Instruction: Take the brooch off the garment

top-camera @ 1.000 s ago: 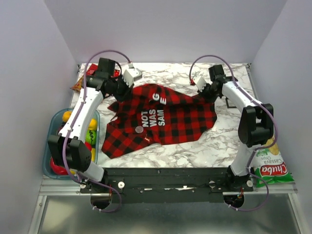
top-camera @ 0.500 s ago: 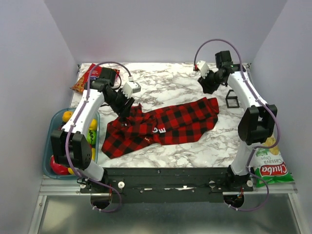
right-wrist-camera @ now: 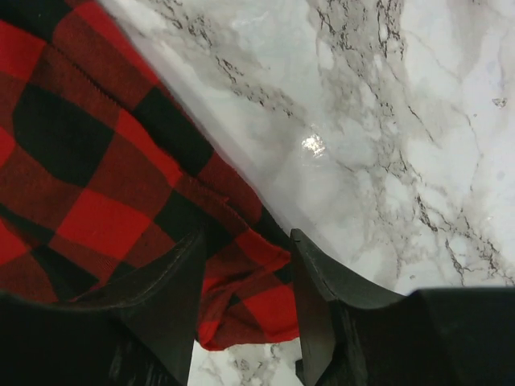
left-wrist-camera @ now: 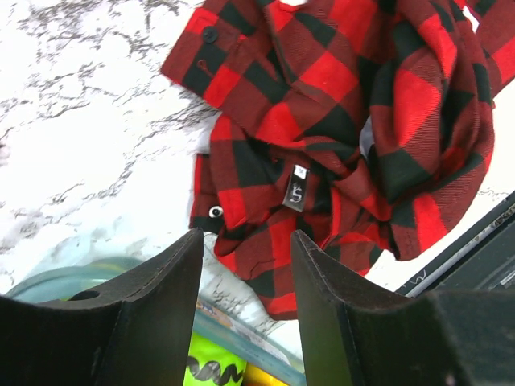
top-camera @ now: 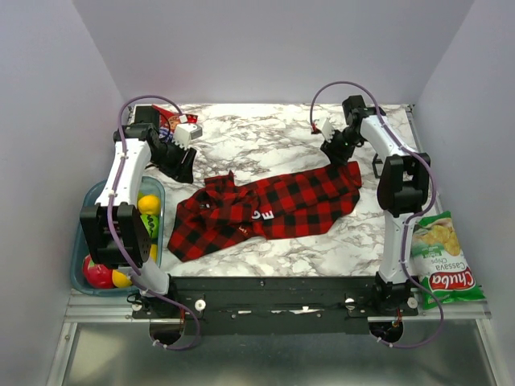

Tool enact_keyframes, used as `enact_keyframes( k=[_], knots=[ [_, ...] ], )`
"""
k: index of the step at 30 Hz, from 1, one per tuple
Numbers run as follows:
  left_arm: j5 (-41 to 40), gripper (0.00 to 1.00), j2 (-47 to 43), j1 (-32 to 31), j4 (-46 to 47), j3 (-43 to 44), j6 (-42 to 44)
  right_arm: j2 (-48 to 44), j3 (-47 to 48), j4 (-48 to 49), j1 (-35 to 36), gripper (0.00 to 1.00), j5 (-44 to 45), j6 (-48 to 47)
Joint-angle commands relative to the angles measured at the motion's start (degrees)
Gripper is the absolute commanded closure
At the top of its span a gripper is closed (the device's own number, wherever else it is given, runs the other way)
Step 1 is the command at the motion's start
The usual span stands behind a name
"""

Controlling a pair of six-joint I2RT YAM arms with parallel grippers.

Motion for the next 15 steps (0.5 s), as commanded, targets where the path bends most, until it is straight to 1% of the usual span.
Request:
enact_keyframes(
  k=[1, 6, 9, 10, 12, 13, 15],
  knots=[
    [-0.1, 0.44, 0.7, 0.2, -1.3, 1.6, 0.6, -1.3, 0.2, -3.2, -0.5, 0.45, -0.1, -7.4],
    [-0.1, 0.45, 0.4, 0.2, -0.6, 0.4, 0.0, -0.3, 0.9, -4.1, -0.5, 0.47, 2.0, -11.0],
    [-0.4, 0.45, 0.2, 0.2, -0.1, 0.2, -0.3, 0.5, 1.5, -4.1, -0.5, 0.5, 3.0, -11.5],
    [-0.5, 0.44, -0.1, 0.2, -0.1, 0.1, -0.3, 0.7, 1.8, -3.8, -0.6, 0.54, 3.4, -11.3],
    [-0.5, 0.45, -0.2, 0.2, 0.2, 0.0, -0.7, 0.8, 2.2, -3.2, -0.5, 0.58, 3.4, -10.5],
    [-0.4, 0.44, -0.2, 0.2, 0.4, -0.1, -0.6, 0.8, 2.3, -3.1, -0.7, 0.63, 3.2, -10.5],
    [-0.4, 0.44, -0.2, 0.1, 0.6, -0.2, -0.8, 0.2, 2.2, -2.4, -0.7, 0.71, 3.4, -10.3]
  ],
)
